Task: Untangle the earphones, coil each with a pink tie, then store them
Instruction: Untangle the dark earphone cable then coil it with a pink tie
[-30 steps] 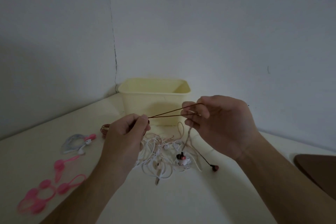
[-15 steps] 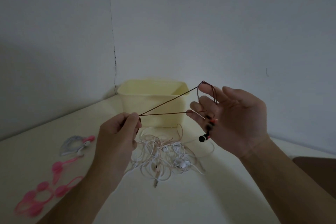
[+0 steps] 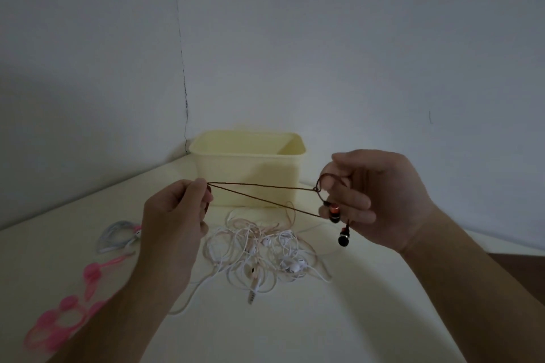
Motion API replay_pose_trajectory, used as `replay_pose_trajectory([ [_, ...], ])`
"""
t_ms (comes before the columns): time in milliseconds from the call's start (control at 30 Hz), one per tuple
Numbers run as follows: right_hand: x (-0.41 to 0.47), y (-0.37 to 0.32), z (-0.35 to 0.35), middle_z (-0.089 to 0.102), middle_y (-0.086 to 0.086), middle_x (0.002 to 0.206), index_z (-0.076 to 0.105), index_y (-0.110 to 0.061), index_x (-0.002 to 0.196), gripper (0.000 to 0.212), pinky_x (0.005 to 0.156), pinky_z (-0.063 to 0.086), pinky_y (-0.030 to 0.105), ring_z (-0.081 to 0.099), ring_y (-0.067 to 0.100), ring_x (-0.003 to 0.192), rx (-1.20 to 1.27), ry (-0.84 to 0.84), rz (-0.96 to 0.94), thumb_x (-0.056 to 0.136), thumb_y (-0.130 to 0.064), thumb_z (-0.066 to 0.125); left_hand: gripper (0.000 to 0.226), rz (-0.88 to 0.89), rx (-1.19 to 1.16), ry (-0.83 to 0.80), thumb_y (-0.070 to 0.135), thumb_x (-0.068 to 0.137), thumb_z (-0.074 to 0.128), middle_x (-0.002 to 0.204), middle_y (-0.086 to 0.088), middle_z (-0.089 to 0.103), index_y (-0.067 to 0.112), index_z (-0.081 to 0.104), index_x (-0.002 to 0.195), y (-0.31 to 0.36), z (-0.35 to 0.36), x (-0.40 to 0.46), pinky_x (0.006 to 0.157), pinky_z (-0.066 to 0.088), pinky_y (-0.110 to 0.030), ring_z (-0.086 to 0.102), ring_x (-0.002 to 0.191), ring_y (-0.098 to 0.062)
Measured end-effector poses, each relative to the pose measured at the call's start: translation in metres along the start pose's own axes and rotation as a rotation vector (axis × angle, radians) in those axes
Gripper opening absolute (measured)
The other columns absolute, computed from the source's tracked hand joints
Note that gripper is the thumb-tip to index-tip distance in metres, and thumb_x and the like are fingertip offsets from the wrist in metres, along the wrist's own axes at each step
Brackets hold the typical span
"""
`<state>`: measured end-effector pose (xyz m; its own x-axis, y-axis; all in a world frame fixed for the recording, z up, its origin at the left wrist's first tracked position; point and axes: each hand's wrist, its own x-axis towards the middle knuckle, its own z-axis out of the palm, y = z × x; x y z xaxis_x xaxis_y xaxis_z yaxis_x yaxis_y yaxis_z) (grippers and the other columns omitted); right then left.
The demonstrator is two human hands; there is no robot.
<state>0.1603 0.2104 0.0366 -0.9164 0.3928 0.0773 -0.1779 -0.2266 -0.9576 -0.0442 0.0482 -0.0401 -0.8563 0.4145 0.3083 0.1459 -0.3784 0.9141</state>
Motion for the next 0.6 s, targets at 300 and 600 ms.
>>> replay_pose_trajectory([
  [300, -0.0011, 0.0038, 0.0088, 0.043, 0.009, 0.057, 0.08, -0.002, 0.076, 0.038, 0.065, 0.049, 0.036, 0.033, 0.019, 0.044, -0.739, 0.154, 0.243, 0.102, -0.023, 0.061, 0.05, 0.005, 0.017, 0.062, 0.016, 0.101, 0.06, 0.053, 0.003, 0.04, 0.018, 0.058, 0.051, 0.0027, -0.0002, 0.0017, 0.058, 0.03, -0.035, 0.033, 0.069, -0.029],
  [600, -0.0059, -0.0007, 0.0065, 0.04, 0.002, 0.066, 0.077, -0.001, 0.105, 0.017, 0.053, 0.021, 0.03, 0.021, 0.019, 0.056, -0.691, -0.024, 0.239, 0.094, -0.014, 0.076, 0.045, 0.003, 0.016, 0.04, 0.015, 0.1, 0.061, 0.051, 0.005, 0.038, 0.017, 0.062, 0.055, -0.0003, -0.001, 0.0017, 0.056, 0.027, -0.034, 0.034, 0.068, -0.03],
])
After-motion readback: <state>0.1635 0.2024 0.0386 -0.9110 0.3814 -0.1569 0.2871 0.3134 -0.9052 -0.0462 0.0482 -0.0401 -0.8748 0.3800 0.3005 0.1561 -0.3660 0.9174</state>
